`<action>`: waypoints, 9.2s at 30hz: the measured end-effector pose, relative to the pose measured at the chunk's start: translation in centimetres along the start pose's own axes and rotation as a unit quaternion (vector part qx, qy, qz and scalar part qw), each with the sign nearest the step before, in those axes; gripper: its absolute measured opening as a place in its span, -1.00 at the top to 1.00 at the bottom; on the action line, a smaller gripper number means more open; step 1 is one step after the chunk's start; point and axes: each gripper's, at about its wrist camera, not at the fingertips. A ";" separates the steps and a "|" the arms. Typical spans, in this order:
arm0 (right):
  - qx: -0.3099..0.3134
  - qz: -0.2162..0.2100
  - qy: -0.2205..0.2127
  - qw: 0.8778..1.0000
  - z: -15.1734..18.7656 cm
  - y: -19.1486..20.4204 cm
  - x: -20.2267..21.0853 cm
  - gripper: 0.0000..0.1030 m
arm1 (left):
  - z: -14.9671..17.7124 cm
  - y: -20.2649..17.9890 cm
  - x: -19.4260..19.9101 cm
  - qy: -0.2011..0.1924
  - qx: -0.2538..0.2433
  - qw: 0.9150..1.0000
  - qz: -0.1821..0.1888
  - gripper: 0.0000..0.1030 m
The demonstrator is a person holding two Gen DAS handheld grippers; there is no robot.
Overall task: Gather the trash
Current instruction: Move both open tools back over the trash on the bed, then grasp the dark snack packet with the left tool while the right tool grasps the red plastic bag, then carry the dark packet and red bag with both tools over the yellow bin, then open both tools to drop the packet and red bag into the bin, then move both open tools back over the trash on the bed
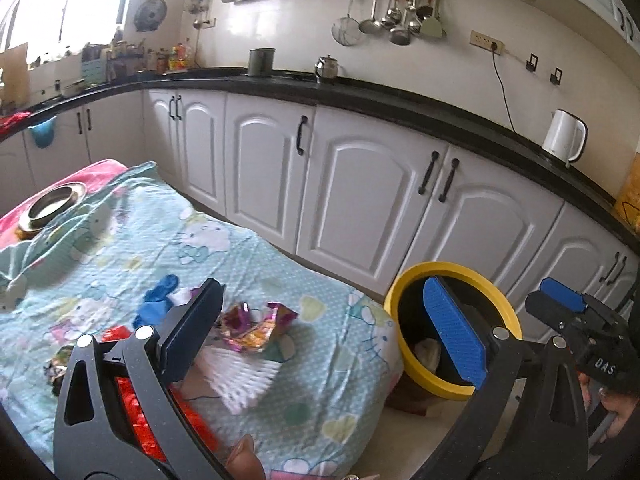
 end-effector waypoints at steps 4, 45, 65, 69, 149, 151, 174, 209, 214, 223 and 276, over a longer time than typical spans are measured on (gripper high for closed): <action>0.013 -0.014 0.006 1.000 0.0 1.6 -0.6 -0.37 | 0.0 1.1 0.4 -0.006 0.006 1.000 -0.011 -0.80; 0.079 -0.207 0.175 0.959 3.6 20.5 -11.3 -0.42 | 5.5 20.9 2.5 0.053 0.118 0.979 -0.160 -0.79; 0.066 -0.233 0.242 0.939 5.5 21.7 -14.8 0.13 | 8.7 23.7 -0.9 0.137 0.119 0.977 -0.114 0.15; 0.075 -0.240 0.232 0.940 5.3 21.7 -14.1 0.49 | 8.8 23.9 -0.8 0.138 0.127 0.977 -0.104 0.53; -0.030 -0.011 0.033 0.999 -1.3 -3.6 -0.3 0.69 | 0.0 -4.8 -2.6 0.052 -0.021 0.991 0.121 0.89; -0.036 -0.001 0.033 0.999 -1.0 -4.4 0.0 0.69 | 0.1 -5.5 -3.1 0.056 -0.026 0.990 0.125 0.89; -0.097 0.061 0.084 0.990 2.6 -10.7 -1.3 0.69 | 2.4 -12.6 -9.2 0.118 -0.086 0.975 0.166 0.88; -0.137 0.099 0.089 0.982 4.1 -13.4 -2.0 -0.11 | 4.1 -12.2 -12.4 0.143 -0.065 0.977 0.147 -0.73; -0.128 0.102 0.077 0.983 3.7 -12.7 -1.5 -0.27 | 3.6 -10.9 -11.1 0.133 -0.056 0.982 0.124 -0.79; -0.102 0.095 0.057 0.989 2.6 -10.8 -0.6 -0.32 | 2.2 -8.3 -8.0 0.090 -0.048 0.991 0.086 -0.79; 0.116 -0.133 0.114 0.978 2.0 13.1 -8.4 -0.46 | 0.6 10.3 -1.1 0.024 0.055 0.994 -0.086 -0.77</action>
Point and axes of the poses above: each gripper's, at about its wrist camera, not at the fingertips, and x roughly against the way its jaws point, y to its left, z to its underside, and after that the axes turned 5 degrees about -z, right-handed
